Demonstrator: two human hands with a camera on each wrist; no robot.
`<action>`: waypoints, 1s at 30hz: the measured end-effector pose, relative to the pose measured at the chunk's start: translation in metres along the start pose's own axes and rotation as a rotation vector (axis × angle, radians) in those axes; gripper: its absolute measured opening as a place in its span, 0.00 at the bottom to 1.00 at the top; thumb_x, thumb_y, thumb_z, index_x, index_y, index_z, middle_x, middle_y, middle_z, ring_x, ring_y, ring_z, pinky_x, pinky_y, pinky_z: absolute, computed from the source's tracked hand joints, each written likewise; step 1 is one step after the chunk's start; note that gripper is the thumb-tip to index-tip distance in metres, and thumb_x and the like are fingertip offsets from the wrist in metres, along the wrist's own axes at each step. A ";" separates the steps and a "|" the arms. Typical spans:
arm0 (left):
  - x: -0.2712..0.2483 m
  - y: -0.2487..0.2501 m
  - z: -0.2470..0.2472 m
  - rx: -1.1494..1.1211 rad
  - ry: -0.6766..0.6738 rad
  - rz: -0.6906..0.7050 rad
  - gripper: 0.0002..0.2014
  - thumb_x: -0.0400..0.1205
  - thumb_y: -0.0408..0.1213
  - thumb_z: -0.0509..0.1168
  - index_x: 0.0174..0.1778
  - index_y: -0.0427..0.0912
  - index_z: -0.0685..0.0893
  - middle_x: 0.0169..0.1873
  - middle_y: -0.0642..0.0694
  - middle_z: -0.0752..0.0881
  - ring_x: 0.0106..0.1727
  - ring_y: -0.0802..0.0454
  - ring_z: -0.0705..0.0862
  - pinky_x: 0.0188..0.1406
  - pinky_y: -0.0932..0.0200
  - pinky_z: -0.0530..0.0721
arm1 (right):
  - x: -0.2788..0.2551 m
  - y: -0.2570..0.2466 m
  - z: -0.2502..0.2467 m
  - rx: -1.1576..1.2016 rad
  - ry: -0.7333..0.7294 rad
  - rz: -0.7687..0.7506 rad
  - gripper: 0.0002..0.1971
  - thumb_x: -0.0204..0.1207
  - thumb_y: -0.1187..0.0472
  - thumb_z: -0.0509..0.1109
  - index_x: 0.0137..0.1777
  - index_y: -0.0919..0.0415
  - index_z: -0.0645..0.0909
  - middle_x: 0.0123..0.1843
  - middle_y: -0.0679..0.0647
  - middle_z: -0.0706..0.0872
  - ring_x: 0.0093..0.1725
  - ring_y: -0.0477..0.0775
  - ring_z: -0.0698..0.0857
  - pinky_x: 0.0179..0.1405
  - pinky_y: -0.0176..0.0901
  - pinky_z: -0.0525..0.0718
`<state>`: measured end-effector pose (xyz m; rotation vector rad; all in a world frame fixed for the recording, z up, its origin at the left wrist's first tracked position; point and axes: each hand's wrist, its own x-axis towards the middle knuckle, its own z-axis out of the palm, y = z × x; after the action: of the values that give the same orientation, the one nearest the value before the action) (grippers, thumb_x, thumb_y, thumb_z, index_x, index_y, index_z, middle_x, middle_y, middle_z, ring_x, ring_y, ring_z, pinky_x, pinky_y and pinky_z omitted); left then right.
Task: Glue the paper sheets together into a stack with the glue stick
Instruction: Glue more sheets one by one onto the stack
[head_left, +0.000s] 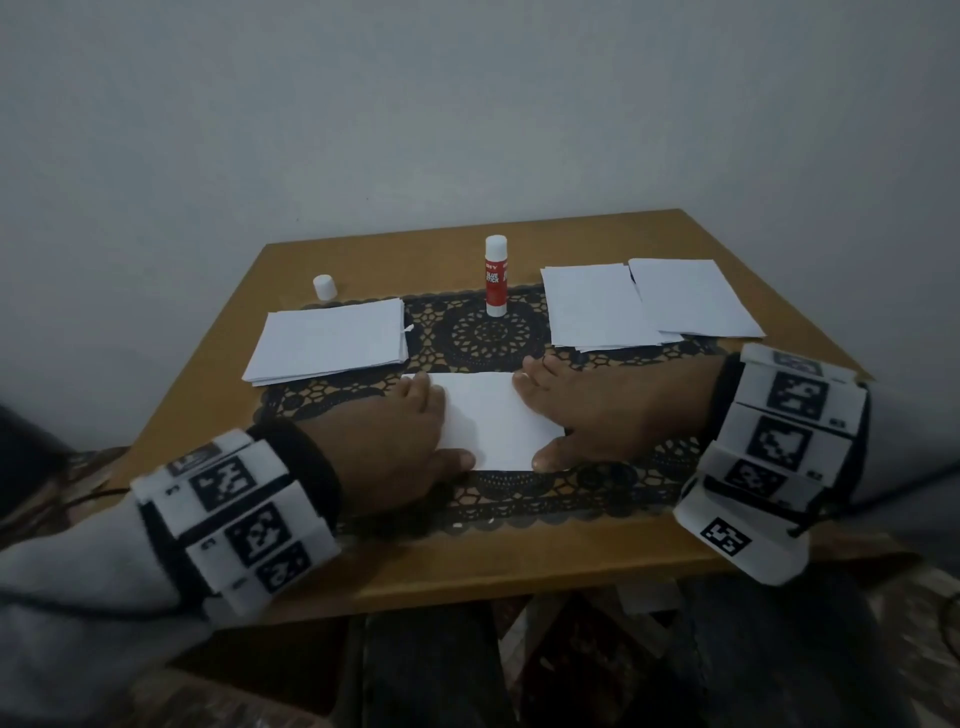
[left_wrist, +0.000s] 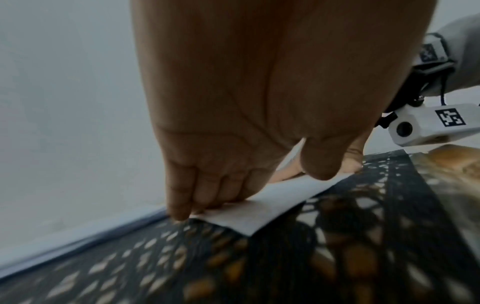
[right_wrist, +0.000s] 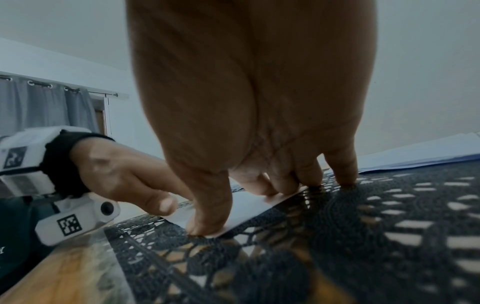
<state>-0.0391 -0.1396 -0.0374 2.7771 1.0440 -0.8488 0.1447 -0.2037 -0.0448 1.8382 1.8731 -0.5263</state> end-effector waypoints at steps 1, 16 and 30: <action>0.002 0.002 -0.002 -0.006 -0.004 0.029 0.40 0.84 0.63 0.45 0.83 0.41 0.38 0.83 0.42 0.38 0.85 0.46 0.46 0.83 0.46 0.56 | 0.000 0.000 0.000 -0.004 0.001 0.000 0.46 0.83 0.38 0.55 0.85 0.61 0.31 0.86 0.57 0.31 0.85 0.56 0.35 0.83 0.51 0.45; 0.007 0.000 -0.005 -0.054 -0.015 0.202 0.37 0.85 0.60 0.47 0.83 0.50 0.36 0.82 0.52 0.35 0.84 0.55 0.43 0.83 0.54 0.49 | 0.002 -0.006 -0.002 -0.056 -0.022 0.020 0.45 0.84 0.38 0.53 0.84 0.65 0.31 0.85 0.62 0.31 0.85 0.62 0.36 0.83 0.55 0.46; 0.022 -0.026 -0.015 -0.093 0.163 0.066 0.37 0.81 0.57 0.62 0.83 0.46 0.57 0.79 0.47 0.64 0.77 0.49 0.67 0.75 0.55 0.68 | 0.003 -0.022 -0.013 -0.187 -0.051 0.084 0.46 0.84 0.39 0.54 0.84 0.66 0.33 0.86 0.67 0.37 0.85 0.70 0.50 0.82 0.63 0.58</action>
<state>-0.0345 -0.1033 -0.0318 2.8227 0.9793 -0.5597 0.1223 -0.1946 -0.0363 1.7550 1.7409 -0.3532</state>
